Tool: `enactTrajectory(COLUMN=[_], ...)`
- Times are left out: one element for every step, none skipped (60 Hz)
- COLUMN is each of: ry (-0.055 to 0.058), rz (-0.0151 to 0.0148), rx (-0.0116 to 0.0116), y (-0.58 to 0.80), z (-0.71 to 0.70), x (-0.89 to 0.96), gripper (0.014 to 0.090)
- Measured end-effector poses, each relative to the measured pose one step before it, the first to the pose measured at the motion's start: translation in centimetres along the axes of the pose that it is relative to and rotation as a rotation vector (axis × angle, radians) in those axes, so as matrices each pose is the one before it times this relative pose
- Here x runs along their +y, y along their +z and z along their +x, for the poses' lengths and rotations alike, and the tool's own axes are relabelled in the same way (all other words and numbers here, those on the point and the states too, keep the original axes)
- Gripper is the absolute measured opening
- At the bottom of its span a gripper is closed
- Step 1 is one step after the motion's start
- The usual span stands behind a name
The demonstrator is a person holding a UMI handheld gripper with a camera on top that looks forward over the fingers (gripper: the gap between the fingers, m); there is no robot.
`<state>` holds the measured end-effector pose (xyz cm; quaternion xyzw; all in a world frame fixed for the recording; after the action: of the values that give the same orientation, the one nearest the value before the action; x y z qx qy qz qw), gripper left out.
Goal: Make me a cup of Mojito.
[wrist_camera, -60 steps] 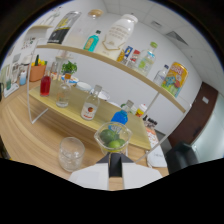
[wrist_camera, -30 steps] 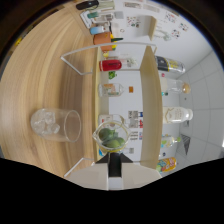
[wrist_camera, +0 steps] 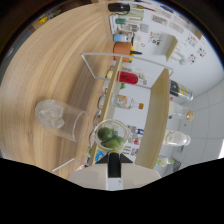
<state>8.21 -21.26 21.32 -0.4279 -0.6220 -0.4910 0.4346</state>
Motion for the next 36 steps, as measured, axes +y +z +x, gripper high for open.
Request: enactTrajectory(ry=[0.0117, 0.0112, 0.0144, 0.0174, 0.0183, 0.0187, 0.0194, 0.0243, 0.0290, 0.0320, 0.0333, 0.0366, 0.0414, 0.0510, 0.0517, 0.0554, 0.0510, 0.0581, 0.0587, 0.0607, 0.0624, 0.0633, 0.0635, 0.0633, 0.0648, 0.0606, 0.0549, 0.0577, 0.0554, 0.0514, 0.0475, 0.0447, 0.0414, 0.0383, 0.0384, 0.0325], rz=[-0.00732, -0.00573, -0.00169, -0.00221, -0.00458, -0.00617, -0.00185, -0.00649, -0.00379, -0.00477, -0.00731, -0.00937, -0.01095, -0.00955, -0.01421, -0.00976, 0.00200, -0.00886, -0.00885, -0.00729, -0.00447, -0.00417, -0.00540, -0.00833, -0.01980, -0.00842, -0.00333, -0.00914, -0.00933, -0.01066, -0.01176, -0.01186, -0.01203, -0.01252, -0.01480, -0.01255], rx=[0.00221, 0.00293, 0.00309, 0.00397, 0.00567, 0.00564, 0.00892, 0.00259, 0.00248, 0.00480, 0.00775, 0.00641, 0.00435, 0.00035, -0.00611, 0.00226, 0.01044, 0.00356, 0.00387, 0.00139, -0.00274, -0.00547, -0.00426, -0.00146, -0.00198, -0.00275, -0.00178, -0.00667, -0.00690, -0.00620, -0.00532, -0.00487, -0.00410, -0.00311, -0.00284, -0.00461], y=[-0.051, -0.067, -0.075, -0.059, -0.041, -0.037, 0.203, -0.067, -0.096, -0.057, -0.069, -0.067, 0.105, -0.409, -0.304, -0.188, 0.090, -0.171, -0.167, -0.174, -0.172, -0.198, -0.203, -0.176, -0.177, -0.234, -0.149, -0.164, -0.115, -0.081, -0.033, 0.026, 0.019, 0.087, 0.148, 0.098], z=[0.149, 0.155, 0.150, 0.195, 0.243, 0.229, 0.147, 0.216, 0.246, 0.319, 0.430, 0.376, 0.314, 0.404, 0.524, 0.478, 0.554, 0.483, 0.481, 0.454, 0.399, 0.341, 0.340, 0.388, 0.290, 0.352, 0.298, 0.239, 0.264, 0.269, 0.297, 0.357, 0.396, 0.386, 0.205, 0.467], x=[0.114, 0.073, -0.017, 0.034, 0.071, 0.132, 0.209, 0.108, 0.038, 0.116, 0.177, 0.205, 0.211, 0.154, 0.195, 0.179, 0.146, 0.188, 0.208, 0.154, 0.100, 0.121, 0.176, 0.260, 0.201, 0.339, 0.324, 0.412, 0.473, 0.499, 0.573, 0.610, 0.640, 0.666, 0.702, 0.737], gripper=[0.0153, 0.0152, 0.0152, 0.0152, 0.0152, 0.0151, 0.0151, 0.0151, 0.0151, 0.0151, 0.0152, 0.0152, 0.0152, 0.0151, 0.0152, 0.0151, 0.0152, 0.0151, 0.0152, 0.0152, 0.0153, 0.0153, 0.0154, 0.0154, 0.0154, 0.0153, 0.0154, 0.0154, 0.0154, 0.0154, 0.0154, 0.0155, 0.0154, 0.0153, 0.0153, 0.0153])
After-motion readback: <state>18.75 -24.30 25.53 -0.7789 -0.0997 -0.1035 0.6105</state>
